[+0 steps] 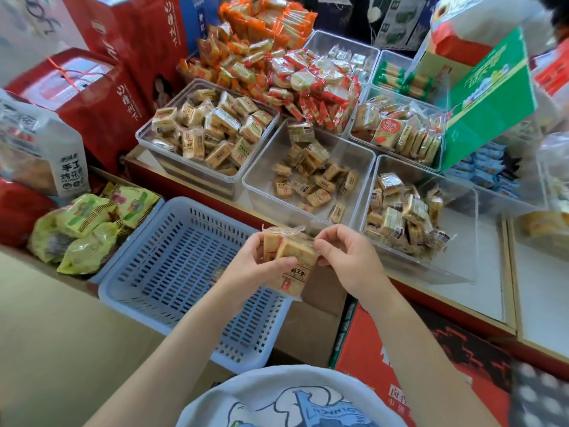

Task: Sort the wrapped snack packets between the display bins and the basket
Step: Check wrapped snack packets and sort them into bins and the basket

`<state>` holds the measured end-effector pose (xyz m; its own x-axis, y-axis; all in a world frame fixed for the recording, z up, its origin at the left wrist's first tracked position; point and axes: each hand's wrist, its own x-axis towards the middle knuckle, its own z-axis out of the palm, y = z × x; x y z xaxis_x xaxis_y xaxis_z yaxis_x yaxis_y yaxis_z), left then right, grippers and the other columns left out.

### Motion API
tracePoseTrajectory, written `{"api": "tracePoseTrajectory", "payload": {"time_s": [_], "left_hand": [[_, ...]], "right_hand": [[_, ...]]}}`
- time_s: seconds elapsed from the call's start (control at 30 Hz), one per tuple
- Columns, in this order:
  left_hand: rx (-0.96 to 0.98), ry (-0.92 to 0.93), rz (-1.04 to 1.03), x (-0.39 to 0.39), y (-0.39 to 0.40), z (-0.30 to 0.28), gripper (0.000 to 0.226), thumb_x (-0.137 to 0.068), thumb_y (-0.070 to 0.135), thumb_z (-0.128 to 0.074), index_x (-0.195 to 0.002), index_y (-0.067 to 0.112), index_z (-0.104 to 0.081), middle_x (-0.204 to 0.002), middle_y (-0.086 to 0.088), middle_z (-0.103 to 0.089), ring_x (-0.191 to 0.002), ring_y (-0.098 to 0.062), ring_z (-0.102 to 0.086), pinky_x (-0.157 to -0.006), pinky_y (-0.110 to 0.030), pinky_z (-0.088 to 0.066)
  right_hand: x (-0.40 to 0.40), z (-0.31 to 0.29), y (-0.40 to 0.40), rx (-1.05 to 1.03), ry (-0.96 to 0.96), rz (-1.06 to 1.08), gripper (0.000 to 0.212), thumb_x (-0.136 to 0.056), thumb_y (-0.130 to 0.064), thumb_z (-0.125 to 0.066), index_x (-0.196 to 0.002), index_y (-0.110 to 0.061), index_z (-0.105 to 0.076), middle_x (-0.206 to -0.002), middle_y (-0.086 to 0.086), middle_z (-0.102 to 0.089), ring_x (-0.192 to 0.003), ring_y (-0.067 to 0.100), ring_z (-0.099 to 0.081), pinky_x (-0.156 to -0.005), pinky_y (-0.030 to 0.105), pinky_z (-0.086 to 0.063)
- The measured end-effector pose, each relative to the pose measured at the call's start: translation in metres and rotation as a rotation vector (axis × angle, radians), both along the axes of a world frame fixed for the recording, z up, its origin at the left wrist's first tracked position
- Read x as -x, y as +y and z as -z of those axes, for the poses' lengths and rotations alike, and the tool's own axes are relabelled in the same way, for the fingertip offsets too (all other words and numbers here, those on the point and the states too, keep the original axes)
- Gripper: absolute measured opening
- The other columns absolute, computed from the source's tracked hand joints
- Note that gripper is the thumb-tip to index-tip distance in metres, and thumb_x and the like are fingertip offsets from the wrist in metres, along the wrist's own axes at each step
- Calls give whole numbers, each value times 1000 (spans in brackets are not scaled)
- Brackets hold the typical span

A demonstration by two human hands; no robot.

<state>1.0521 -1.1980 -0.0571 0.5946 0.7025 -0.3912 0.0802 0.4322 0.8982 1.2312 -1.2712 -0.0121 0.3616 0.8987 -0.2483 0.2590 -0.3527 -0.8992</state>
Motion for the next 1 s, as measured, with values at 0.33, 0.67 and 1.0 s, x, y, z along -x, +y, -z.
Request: {"api": "tracePoseTrajectory", "payload": {"time_s": [0.33,0.67,1.0], "left_hand": [[-8,18,50,-6,10,-9,56,-74,46,-75,-122,25,-55,-115,-4,-74,-103,-19,-73,-89,-48,-61],[60,-20,90,-6,14,-5,39,-87,33,-74,-119,21,-55,-109,-8,-75,-102,-25,-73,-85,-45,-60],[20,6,118,-10,12,-8,40,-91,52,-59,-113,19,-55,-98,1,-76,-93,-18,-73,-88,-44,-60]], "right_hand": [[25,-1,4,0,-11,80,16,-107,-18,-48,-93,-18,-55,-89,3,-62,-80,15,-61,-66,17,-52],[21,-5,1,-32,-51,-39,15,-105,-13,-53,-91,-18,-57,-82,-3,-60,-70,1,-57,-66,17,-51],[10,-8,-1,-27,-61,-15,17,-104,-13,-56,-89,-20,-60,-80,-6,-61,-65,-5,-56,-61,14,-48]]}}
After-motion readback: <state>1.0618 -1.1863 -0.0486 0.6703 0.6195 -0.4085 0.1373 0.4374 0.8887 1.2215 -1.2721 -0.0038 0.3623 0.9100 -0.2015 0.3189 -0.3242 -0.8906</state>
